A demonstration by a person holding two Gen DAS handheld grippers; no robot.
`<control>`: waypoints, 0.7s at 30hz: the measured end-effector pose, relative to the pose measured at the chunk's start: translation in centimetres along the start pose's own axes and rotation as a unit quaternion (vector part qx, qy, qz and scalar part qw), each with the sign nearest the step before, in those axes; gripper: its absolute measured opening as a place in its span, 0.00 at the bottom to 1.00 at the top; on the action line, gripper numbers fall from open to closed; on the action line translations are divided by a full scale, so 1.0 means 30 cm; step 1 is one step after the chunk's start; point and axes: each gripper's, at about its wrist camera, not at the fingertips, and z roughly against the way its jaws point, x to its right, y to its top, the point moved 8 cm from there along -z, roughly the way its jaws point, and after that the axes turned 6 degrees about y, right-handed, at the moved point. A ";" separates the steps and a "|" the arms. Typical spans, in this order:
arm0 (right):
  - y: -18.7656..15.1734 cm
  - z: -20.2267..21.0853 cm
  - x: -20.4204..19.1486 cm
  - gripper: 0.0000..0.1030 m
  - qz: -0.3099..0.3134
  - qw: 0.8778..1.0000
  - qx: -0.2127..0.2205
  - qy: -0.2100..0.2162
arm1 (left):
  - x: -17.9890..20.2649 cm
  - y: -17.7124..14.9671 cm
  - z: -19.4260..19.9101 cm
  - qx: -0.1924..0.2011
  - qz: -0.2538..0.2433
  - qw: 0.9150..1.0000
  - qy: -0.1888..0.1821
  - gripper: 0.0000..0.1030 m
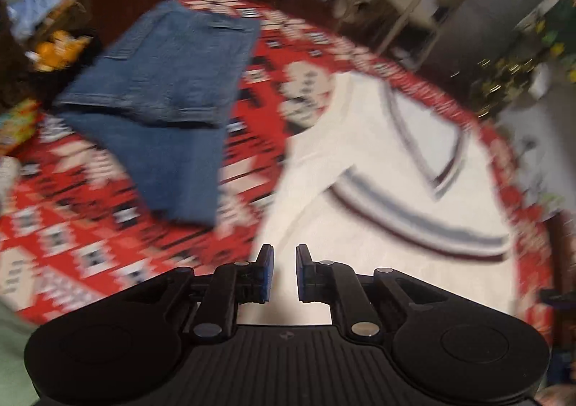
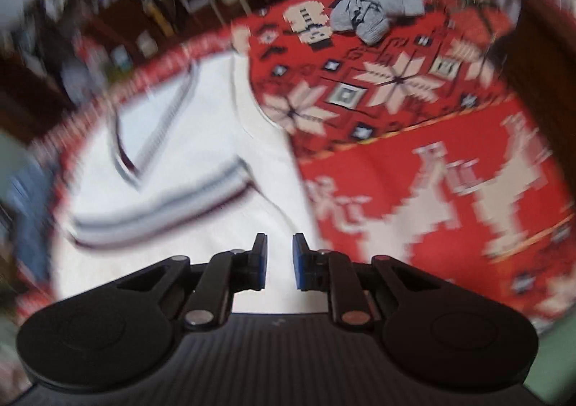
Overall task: Fold clothes
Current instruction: 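Move both open tools over the sweater to the V-neck trim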
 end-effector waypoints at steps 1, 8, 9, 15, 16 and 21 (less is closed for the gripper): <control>0.012 -0.016 -0.002 0.16 -0.017 1.000 0.012 0.018 | 0.021 0.010 -0.025 -0.001 0.005 1.000 -0.020 0.11; 0.067 -0.178 -0.029 0.07 -0.050 0.994 0.049 0.086 | 0.119 0.066 -0.203 0.003 0.029 0.995 -0.094 0.11; 0.071 -0.198 -0.037 0.07 -0.040 0.995 0.045 0.085 | 0.124 0.073 -0.218 0.006 0.041 0.993 -0.109 0.11; 0.122 -0.316 -0.042 0.07 -0.023 0.996 0.037 0.077 | 0.133 0.129 -0.278 0.014 0.062 0.990 -0.126 0.11; 0.127 -0.335 -0.032 0.06 -0.030 0.996 0.033 0.076 | 0.127 0.135 -0.289 0.013 0.063 0.990 -0.122 0.11; 0.147 -0.370 -0.004 0.00 -0.034 0.995 0.038 0.086 | 0.074 0.148 -0.321 0.015 0.070 0.991 -0.110 0.03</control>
